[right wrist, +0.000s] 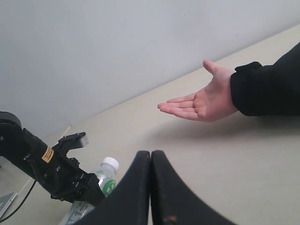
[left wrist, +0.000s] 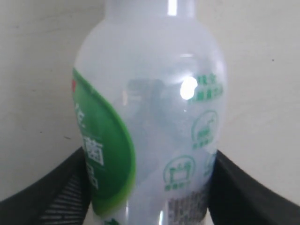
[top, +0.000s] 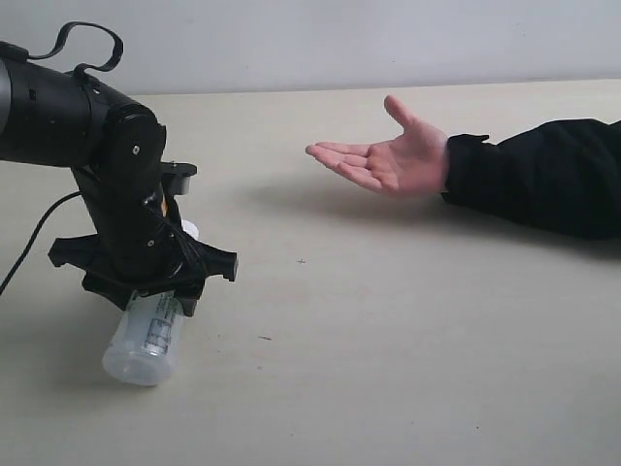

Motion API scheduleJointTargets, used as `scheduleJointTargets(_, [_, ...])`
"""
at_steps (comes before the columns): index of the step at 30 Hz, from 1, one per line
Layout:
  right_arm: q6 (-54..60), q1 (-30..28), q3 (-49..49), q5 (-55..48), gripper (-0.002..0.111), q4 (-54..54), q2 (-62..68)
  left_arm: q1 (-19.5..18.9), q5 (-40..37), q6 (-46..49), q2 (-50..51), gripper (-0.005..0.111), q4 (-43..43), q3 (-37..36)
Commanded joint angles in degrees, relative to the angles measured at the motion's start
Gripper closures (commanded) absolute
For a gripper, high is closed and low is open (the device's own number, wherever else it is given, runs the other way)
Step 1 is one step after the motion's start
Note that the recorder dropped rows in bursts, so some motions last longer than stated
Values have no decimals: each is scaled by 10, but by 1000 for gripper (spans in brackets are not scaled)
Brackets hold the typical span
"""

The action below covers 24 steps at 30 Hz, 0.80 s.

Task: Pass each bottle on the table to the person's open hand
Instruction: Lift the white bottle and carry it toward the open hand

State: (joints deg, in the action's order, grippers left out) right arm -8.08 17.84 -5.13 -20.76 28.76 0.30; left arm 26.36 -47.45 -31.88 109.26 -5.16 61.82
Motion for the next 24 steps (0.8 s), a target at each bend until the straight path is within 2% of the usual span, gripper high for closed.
scheduleJointTargets(1, [3,-3,2,0,107,-4,-3,-1,5,4,0,107,-19,3])
scheduleJointTargets(7, [3,-3,2,0,107,-4,-3,-1,-24,2,-26,107,-11,23])
scheduleJointTargets(13, [3,-3,2,0,107,-4,-3,1,-106,2,-67,107,12,102])
scheduleJointTargets(17, [3,-3,2,0,107,-4,-3,19,-95,2,-89,107,52,168])
scheduleJointTargets(20, [3,-3,2,0,107,-4,-3,33,-55,5,-83,107,94,205])
scheduleJointTargets(22, [3,-3,2,0,107,-4,-3,41,-36,44,-53,107,166,246])
scheduleJointTargets(24, [3,-3,2,0,107,-4,-3,52,-22,52,-22,107,187,280])
